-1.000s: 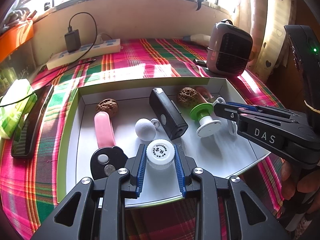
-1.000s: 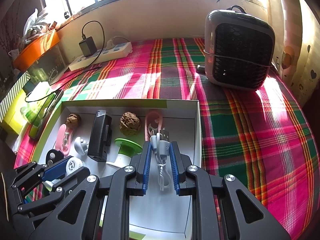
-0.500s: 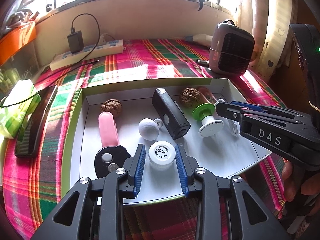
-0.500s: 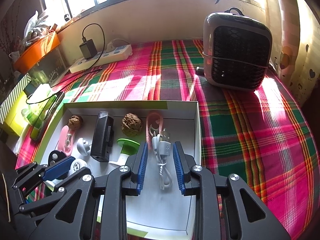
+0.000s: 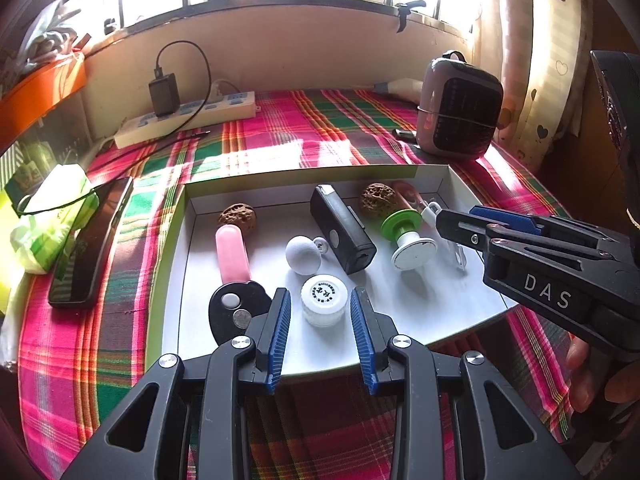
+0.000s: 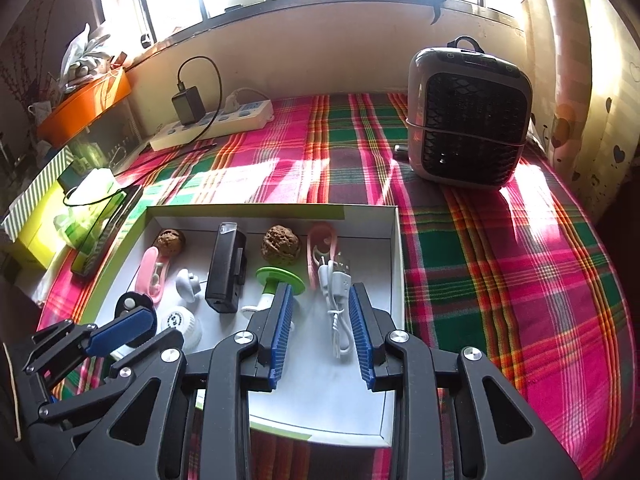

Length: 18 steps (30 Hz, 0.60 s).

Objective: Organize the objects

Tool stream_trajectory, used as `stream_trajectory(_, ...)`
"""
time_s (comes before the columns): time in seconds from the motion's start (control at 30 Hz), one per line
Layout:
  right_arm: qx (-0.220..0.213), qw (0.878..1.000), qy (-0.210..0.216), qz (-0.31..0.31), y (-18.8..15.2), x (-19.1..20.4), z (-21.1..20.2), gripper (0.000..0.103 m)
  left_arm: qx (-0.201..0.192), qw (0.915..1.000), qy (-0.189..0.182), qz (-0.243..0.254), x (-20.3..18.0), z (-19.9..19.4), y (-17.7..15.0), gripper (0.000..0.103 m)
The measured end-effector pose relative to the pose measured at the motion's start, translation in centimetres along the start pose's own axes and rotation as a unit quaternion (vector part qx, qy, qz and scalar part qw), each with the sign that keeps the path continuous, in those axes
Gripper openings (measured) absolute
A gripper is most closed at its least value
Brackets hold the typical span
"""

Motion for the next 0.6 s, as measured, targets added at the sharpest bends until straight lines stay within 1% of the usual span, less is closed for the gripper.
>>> stream_trajectory(0.5,-0.019,1.0,-0.001,-0.018,-2.5,2.3,-3.1,0.037,-0.021,0.9995,0.019,-0.018,0.9,-3.8,-1.8,0.029)
stream_trajectory(0.6,-0.026,0.999,-0.003,-0.025,-3.0,2.8,-3.8,0.039,-0.024,0.9992,0.025,-0.02,1.0,-4.4,-2.4,0.029)
Point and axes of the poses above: each gripper's, at about its wrist camera, not at the fingertips, and z roughly the way its jaws point, x to its left, y to its top, the point moved 1 cm from there along z, roughly the way its jaws point, and after that the axes turned 15 degrees about y, right-handed, at the moved point
